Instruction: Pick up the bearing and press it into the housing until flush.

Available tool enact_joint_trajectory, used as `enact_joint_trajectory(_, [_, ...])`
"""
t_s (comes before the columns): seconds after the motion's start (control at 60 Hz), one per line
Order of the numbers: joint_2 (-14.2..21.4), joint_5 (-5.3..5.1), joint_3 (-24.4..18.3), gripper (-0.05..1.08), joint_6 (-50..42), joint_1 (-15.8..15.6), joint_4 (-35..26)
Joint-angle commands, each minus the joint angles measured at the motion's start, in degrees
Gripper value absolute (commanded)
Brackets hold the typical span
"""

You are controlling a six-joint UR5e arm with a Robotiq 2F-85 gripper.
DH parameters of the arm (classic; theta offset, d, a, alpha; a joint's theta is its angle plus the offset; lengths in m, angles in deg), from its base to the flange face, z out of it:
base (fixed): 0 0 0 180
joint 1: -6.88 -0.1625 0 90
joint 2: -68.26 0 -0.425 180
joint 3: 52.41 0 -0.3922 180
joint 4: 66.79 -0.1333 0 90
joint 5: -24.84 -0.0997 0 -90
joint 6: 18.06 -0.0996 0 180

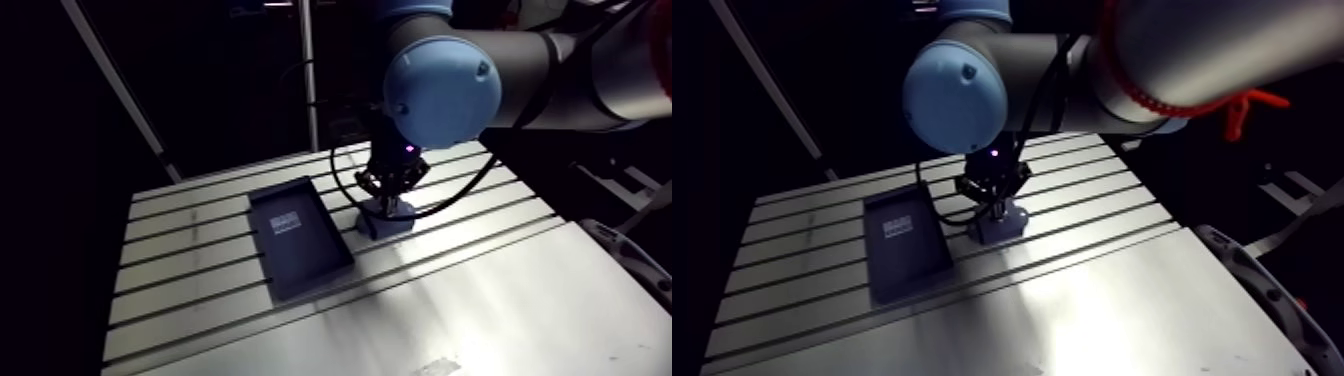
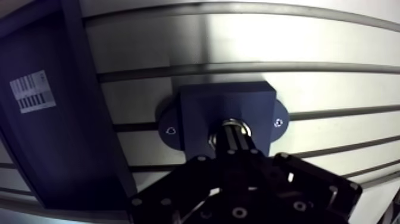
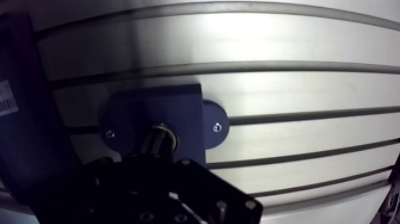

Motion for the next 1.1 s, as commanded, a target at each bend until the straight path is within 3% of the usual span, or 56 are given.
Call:
enact_joint_trajectory(0.017, [0.0,0.05,0.1,0.91,0.1,0.1,-0.1])
enact_joint_trajectory(1.1, [0.0,0.05,0.4,0.91,0.0,0.2,0.1])
